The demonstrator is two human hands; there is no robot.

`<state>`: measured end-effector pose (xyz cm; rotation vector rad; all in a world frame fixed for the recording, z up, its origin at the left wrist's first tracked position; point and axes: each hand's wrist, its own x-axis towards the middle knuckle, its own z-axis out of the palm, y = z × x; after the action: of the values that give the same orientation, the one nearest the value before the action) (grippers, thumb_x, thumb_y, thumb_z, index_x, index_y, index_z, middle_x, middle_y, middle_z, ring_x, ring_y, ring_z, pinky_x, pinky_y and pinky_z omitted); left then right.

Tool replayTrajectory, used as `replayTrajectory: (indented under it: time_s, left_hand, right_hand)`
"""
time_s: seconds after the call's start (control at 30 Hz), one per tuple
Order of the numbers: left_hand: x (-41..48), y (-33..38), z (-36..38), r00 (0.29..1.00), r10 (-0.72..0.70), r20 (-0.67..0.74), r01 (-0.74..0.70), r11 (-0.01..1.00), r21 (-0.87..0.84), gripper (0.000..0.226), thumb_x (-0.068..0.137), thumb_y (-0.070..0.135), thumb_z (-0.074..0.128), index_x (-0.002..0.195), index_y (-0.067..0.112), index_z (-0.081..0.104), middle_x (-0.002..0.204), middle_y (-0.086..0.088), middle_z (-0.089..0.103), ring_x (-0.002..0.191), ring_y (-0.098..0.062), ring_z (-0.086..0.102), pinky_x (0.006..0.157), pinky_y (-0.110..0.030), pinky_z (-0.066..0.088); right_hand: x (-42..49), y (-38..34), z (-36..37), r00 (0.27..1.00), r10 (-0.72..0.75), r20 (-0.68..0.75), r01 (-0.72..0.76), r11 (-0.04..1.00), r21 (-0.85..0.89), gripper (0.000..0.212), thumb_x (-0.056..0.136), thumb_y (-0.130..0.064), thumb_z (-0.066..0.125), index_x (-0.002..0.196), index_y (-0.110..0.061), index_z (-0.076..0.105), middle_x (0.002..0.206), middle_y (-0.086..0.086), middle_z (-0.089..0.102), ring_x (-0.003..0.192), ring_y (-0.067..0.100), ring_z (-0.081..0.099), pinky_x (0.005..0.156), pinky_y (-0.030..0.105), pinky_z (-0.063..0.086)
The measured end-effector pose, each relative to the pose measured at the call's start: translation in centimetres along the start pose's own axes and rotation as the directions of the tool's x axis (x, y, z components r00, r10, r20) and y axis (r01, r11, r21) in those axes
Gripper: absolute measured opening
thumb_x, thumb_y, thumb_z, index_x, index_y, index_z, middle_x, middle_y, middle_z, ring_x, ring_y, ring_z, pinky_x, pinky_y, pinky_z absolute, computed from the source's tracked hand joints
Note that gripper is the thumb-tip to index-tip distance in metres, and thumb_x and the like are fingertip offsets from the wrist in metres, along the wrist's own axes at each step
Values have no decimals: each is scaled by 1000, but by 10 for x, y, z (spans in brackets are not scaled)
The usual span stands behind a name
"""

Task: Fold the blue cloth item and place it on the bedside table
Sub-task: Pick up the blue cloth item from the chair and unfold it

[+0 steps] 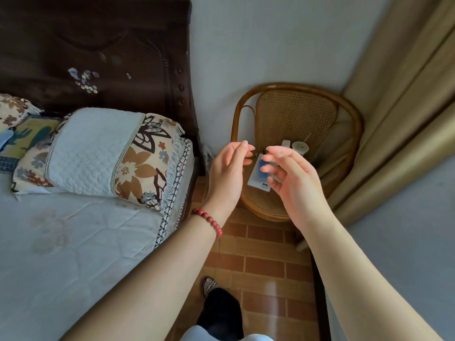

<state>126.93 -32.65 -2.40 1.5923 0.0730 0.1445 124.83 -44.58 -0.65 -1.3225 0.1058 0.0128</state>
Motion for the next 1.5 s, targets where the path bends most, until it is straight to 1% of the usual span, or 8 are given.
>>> replayTrajectory:
  time_s: [0.27,0.43,0.53,0.67,0.93,1.17,1.3,1.5]
  left_hand:
    - [111,7,17,1000,21,17,-20,998,-58,18,80,47,53,74,36,65,82,15,69,86,-5,66,80,-28,50]
    - [155,4,8,998,9,-61,-16,994,-106,15,81,40,55,70,37,66,76,22,69,77,0,64,75,-22,47]
    - [184,4,4,994,3,-114,-17,992,-129,18,85,35,56,71,36,67,74,21,69,76,2,64,71,-16,48]
    - [223,2,0,979,-23,-200,-10,987,-160,16,92,24,52,82,21,63,82,5,66,80,-9,64,73,-21,48]
    - [282,11,-13,918,-41,-395,-28,985,-169,17,93,23,49,85,18,63,91,-8,67,86,-15,65,72,-14,51]
    - [300,5,-59,798,-63,-600,-22,991,-133,17,91,24,51,83,21,65,81,0,67,73,-4,63,65,-11,49]
    - [306,2,-105,731,11,-683,-49,998,-37,9,87,27,57,82,25,64,76,3,67,71,-4,63,65,-12,49]
    - [322,9,-176,686,75,-724,-96,995,13,10,83,30,61,75,34,62,68,20,65,68,3,60,62,-8,47]
  right_hand:
    - [107,-19,8,999,-38,36,38,999,-1,16,84,-28,56,90,-26,70,81,-11,71,74,3,65,66,15,48]
    - [155,-17,16,996,-52,65,54,998,-33,13,88,-19,61,91,-28,70,79,-12,69,74,1,64,68,13,48]
    - [193,-19,25,993,-40,114,43,999,-21,13,87,-17,63,91,-28,70,77,-11,68,73,2,63,65,14,48]
    - [246,-19,38,977,-4,213,13,999,-42,13,87,-16,64,94,-26,69,78,-13,67,76,2,63,69,21,46]
    - [327,-27,82,907,91,411,-62,995,-84,13,73,-29,67,79,-39,72,75,-17,69,77,2,66,71,20,44]
    - [359,-2,144,803,173,570,-136,985,-108,12,72,-30,68,80,-37,72,73,-15,70,72,2,62,63,15,47]
    - [362,13,194,719,163,676,-145,986,-83,15,77,-21,69,82,-35,73,74,-12,72,70,3,63,59,13,48]
    - [373,28,268,689,169,705,-161,984,-78,16,83,-9,66,93,-22,68,73,-11,68,70,8,59,64,19,47]
